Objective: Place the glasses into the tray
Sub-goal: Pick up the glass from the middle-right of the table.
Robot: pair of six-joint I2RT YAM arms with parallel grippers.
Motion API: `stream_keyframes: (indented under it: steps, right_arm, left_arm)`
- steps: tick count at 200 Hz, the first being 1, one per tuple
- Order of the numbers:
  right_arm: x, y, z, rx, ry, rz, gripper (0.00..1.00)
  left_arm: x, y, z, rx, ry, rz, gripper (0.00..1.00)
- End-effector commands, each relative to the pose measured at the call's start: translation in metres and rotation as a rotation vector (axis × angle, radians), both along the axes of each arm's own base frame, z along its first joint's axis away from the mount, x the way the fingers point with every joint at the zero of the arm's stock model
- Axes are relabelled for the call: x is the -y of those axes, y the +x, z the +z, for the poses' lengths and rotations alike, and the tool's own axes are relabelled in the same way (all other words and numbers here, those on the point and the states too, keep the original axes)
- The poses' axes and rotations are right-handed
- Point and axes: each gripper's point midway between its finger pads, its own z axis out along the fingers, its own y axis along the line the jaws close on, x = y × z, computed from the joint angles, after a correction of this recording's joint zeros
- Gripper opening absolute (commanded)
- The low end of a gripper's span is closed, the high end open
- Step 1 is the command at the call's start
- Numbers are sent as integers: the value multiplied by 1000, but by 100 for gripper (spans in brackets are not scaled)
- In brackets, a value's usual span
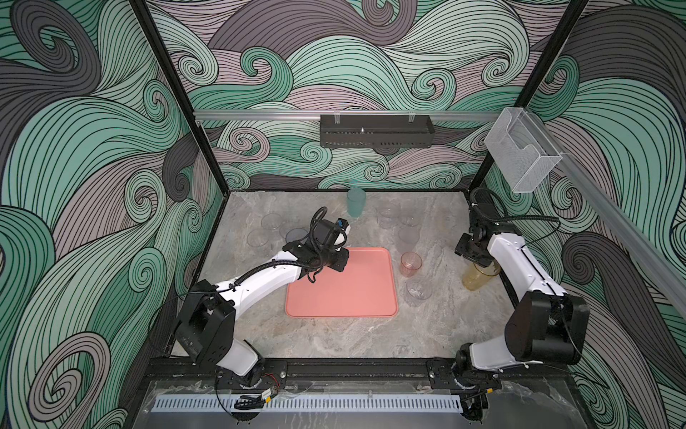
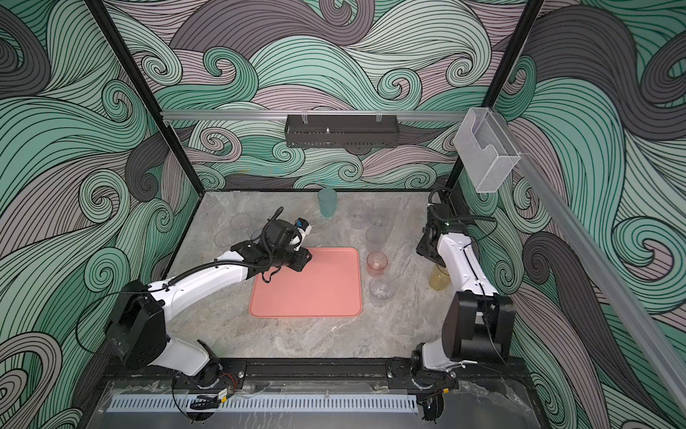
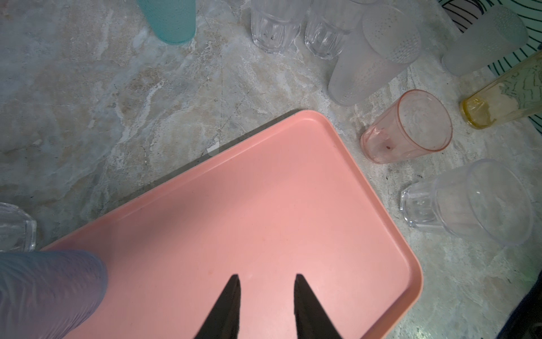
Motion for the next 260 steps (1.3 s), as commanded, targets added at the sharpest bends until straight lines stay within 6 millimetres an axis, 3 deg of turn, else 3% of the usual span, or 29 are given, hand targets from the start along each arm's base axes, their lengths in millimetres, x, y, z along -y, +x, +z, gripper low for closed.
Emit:
stream_keyframes:
  steps: [1, 37, 62, 87, 122, 147, 189, 230, 235, 260]
  right_arm:
    - [3, 1, -5, -3, -12, 10, 49]
    - [7, 2, -12, -19, -37, 22, 39]
    - [7, 4, -13, -28, -44, 37, 26]
    - [6, 4, -12, -31, -45, 44, 23]
    - [0, 9, -2, -12, -35, 64, 9]
    - [-8, 11, 10, 3, -54, 96, 5]
    - [-28, 14, 58, 67, -106, 179, 0]
    - [-69, 16, 113, 156, -109, 297, 0]
    - [-75, 15, 119, 168, -110, 315, 0]
    - [-115, 15, 151, 221, -106, 426, 0]
  left_arm:
    - [-1, 4, 5, 13, 15, 20, 35]
    - [-2, 5, 4, 15, 19, 26, 35]
    - [-3, 5, 3, 15, 26, 31, 35]
    - [-5, 6, 4, 22, 35, 35, 35]
    - [-9, 7, 3, 30, 55, 46, 35]
    - [-11, 8, 3, 37, 65, 54, 35]
    - [-14, 10, 13, 62, 64, 65, 35]
    - [-18, 9, 48, 99, 35, 79, 35]
    - [-23, 7, 63, 122, 24, 91, 35]
    - [-39, -2, 88, 128, 71, 94, 35]
